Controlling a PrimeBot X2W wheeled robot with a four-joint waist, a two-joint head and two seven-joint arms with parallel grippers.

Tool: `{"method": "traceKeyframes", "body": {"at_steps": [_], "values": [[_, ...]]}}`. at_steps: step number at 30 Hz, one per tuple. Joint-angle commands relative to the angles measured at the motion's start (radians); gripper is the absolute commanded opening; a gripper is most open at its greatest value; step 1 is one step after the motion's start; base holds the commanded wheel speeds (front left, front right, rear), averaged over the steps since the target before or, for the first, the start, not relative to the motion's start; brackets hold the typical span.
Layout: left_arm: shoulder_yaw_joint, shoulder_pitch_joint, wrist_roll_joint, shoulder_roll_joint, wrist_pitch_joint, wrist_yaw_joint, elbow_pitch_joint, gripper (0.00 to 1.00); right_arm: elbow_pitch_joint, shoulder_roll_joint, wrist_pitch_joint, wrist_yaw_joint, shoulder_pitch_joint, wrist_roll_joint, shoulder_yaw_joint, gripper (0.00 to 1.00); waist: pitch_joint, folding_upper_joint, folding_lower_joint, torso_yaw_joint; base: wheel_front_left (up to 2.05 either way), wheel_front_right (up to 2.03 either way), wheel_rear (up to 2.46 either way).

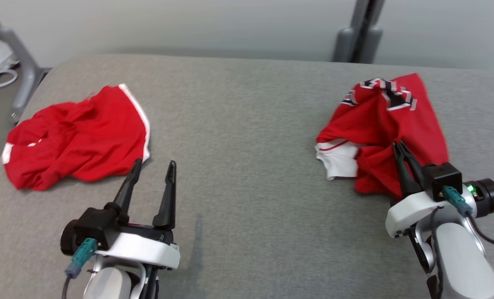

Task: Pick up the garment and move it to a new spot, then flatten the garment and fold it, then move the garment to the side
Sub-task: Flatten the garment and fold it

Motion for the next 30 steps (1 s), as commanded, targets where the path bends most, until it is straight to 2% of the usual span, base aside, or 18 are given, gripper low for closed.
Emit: {"method": "traceKeyframes", "body": {"at_steps": [1, 6, 12, 15, 18, 19, 20, 21, 22, 26, 30], "values": [[0.021, 0.009, -0.010, 0.003, 0.000, 0.009, -0.005, 1.00, -0.023, -0.009, -0.001, 0.000, 0.010, -0.036, 0.013, 0.00, -0.040, -0.0001, 0.0000, -0.052, 0.00, 0.00, 0.00], [0.059, 0.029, 0.008, 0.003, 0.000, 0.007, -0.014, 1.00, -0.088, -0.075, -0.001, 0.000, 0.016, -0.093, 0.054, 0.00, -0.081, -0.0001, 0.0000, -0.151, 0.00, 0.00, 0.00], [0.048, 0.032, -0.011, 0.003, 0.000, 0.015, -0.022, 1.00, -0.131, -0.176, -0.001, 0.000, 0.029, -0.094, 0.042, 0.00, -0.096, -0.0001, 0.0000, -0.221, 0.00, 0.00, 0.00], [0.034, 0.033, -0.015, 0.004, 0.000, 0.020, -0.022, 1.00, -0.111, -0.218, -0.001, 0.000, 0.038, -0.102, 0.011, 0.00, -0.101, -0.0001, 0.0000, -0.237, 0.00, 0.00, 0.00], [0.024, 0.031, -0.021, 0.004, 0.000, 0.024, -0.022, 1.00, -0.028, -0.236, 0.027, 0.000, 0.045, -0.091, -0.011, 0.00, -0.105, -0.0001, 0.0000, -0.244, 0.00, 0.00, 0.00], [0.022, 0.031, -0.023, 0.004, 0.000, 0.025, -0.021, 1.00, 0.006, -0.242, 0.050, 0.000, 0.043, -0.086, -0.017, 0.04, -0.107, -0.0001, 0.0000, -0.245, 0.00, 0.00, 0.00], [0.018, 0.031, -0.024, 0.004, 0.000, 0.025, -0.020, 1.00, 0.033, -0.249, 0.064, 0.000, 0.038, -0.082, -0.023, 0.24, -0.108, -0.0001, 0.0000, -0.245, 0.00, 0.00, 0.00], [0.016, 0.030, -0.024, 0.004, 0.000, 0.025, -0.019, 1.00, 0.057, -0.252, 0.072, 0.000, 0.033, -0.082, -0.029, 0.89, -0.109, -0.0001, 0.0000, -0.244, 0.00, 0.00, 0.00], [0.013, 0.030, -0.025, 0.004, 0.000, 0.025, -0.017, 1.00, 0.079, -0.247, 0.079, 0.000, 0.030, -0.079, -0.036, 1.00, -0.110, -0.0001, 0.0000, -0.243, 0.00, 0.00, 0.00], [0.005, 0.033, -0.025, 0.004, 0.000, 0.023, -0.016, 1.00, 0.119, -0.226, 0.066, 0.000, 0.023, -0.071, -0.044, 1.00, -0.114, -0.0001, 0.0000, -0.237, 0.00, 0.00, 0.00], [0.005, 0.041, -0.017, 0.004, 0.000, 0.017, -0.011, 1.00, 0.099, -0.161, 0.013, 0.000, 0.013, -0.018, -0.060, 1.00, -0.118, -0.0001, 0.0000, -0.229, 0.00, 0.00, 0.00]]}}
